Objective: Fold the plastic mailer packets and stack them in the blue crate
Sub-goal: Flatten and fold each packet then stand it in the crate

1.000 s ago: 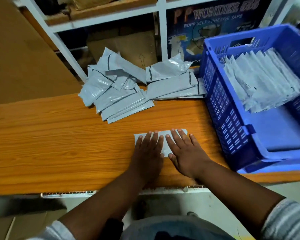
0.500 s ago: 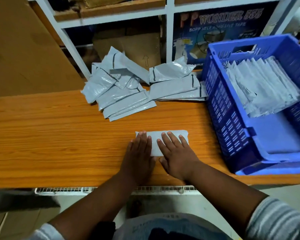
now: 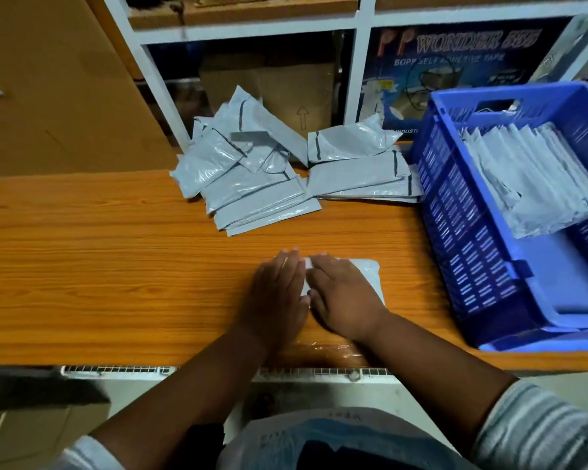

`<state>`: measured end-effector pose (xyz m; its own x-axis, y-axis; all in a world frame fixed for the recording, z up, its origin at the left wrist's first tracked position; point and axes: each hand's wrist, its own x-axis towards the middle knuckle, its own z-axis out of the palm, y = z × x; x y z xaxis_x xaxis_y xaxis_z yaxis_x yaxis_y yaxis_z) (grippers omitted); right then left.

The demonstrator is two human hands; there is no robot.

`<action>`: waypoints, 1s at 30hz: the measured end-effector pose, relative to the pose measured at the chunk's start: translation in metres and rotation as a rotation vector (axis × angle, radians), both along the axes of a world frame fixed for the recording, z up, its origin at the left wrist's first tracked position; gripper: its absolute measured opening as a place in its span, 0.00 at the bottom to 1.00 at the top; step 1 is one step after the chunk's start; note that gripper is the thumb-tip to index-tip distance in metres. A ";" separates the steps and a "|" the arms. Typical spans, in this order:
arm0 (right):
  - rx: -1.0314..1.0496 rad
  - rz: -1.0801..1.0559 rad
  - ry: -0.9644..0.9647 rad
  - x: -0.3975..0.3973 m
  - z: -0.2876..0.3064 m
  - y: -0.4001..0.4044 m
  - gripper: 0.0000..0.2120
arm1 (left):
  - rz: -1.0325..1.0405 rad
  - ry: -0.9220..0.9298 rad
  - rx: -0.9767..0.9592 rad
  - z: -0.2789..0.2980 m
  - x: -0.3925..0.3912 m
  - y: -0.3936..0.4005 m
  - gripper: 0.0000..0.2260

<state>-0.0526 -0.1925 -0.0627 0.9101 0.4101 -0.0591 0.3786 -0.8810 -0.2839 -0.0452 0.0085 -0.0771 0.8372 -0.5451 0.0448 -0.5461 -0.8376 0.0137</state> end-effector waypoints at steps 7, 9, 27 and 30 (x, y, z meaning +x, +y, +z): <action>-0.165 -0.176 0.083 -0.026 -0.017 -0.058 0.29 | -0.015 0.140 0.047 -0.023 0.018 0.023 0.37; -0.174 -0.250 0.139 -0.031 -0.015 -0.078 0.30 | 0.030 0.141 0.015 -0.027 0.021 0.042 0.38; -0.170 -0.244 0.029 -0.027 0.003 -0.049 0.38 | -0.131 0.018 -0.074 -0.010 0.028 0.047 0.38; -0.150 -0.079 0.001 -0.011 -0.007 -0.014 0.38 | -0.357 -0.007 -0.048 -0.015 0.034 0.032 0.37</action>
<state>-0.0635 -0.2067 -0.0693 0.9390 0.3238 -0.1156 0.3063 -0.9405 -0.1470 -0.0108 0.0403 -0.0925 0.5938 -0.8003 0.0826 -0.8045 -0.5925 0.0430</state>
